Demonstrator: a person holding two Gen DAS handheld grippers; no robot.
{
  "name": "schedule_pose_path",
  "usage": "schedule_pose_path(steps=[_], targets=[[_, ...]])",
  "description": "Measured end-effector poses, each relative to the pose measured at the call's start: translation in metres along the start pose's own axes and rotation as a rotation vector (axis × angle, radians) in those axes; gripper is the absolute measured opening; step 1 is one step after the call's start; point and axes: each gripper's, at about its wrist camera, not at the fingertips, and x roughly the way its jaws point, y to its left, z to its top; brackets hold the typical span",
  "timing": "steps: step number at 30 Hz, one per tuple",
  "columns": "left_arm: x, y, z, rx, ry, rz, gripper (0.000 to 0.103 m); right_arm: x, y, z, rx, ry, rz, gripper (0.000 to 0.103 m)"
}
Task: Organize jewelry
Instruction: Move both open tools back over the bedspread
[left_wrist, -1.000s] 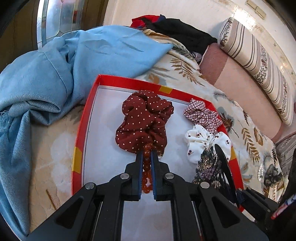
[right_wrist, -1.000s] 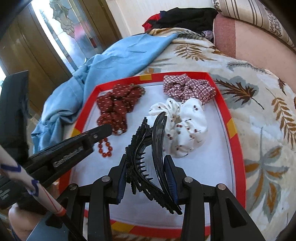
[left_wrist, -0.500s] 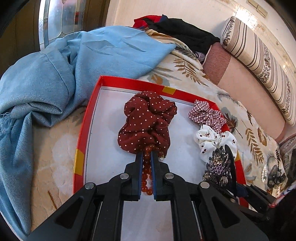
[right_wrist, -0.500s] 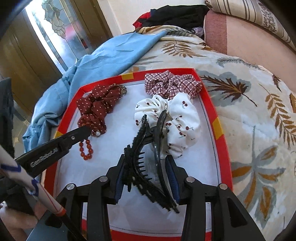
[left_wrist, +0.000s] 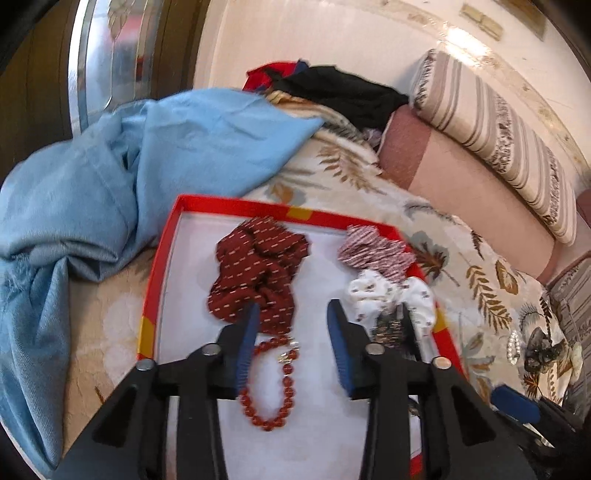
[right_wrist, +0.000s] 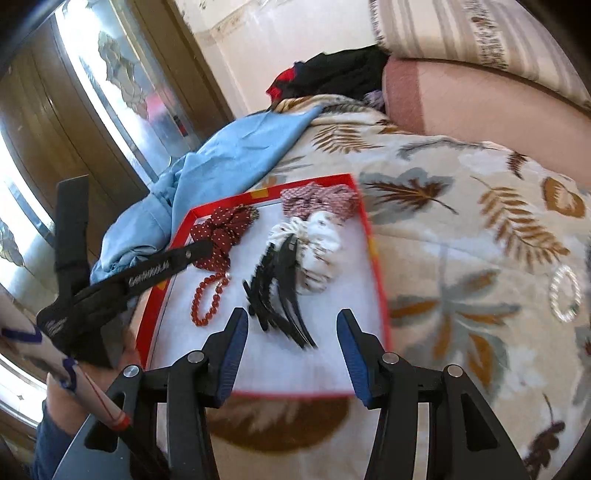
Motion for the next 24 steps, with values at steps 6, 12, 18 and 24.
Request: schedule_pose_path(steps=[6, 12, 18, 24], targets=[[-0.023, -0.043, -0.017, 0.091, -0.083, -0.035, 0.04, -0.056, -0.039, -0.037, 0.053, -0.025, -0.028, 0.054], [-0.048, -0.108, -0.065, 0.205, -0.076, -0.14, 0.047, -0.119, -0.1, -0.079, 0.149, -0.086, -0.092, 0.054], [-0.056, -0.168, -0.125, 0.289, 0.04, -0.238, 0.047, -0.155, -0.173, -0.117, 0.327, -0.149, -0.135, 0.055], [-0.059, -0.213, -0.167, 0.364, 0.118, -0.265, 0.047, -0.17, -0.199, -0.125, 0.42, -0.196, -0.102, 0.055]])
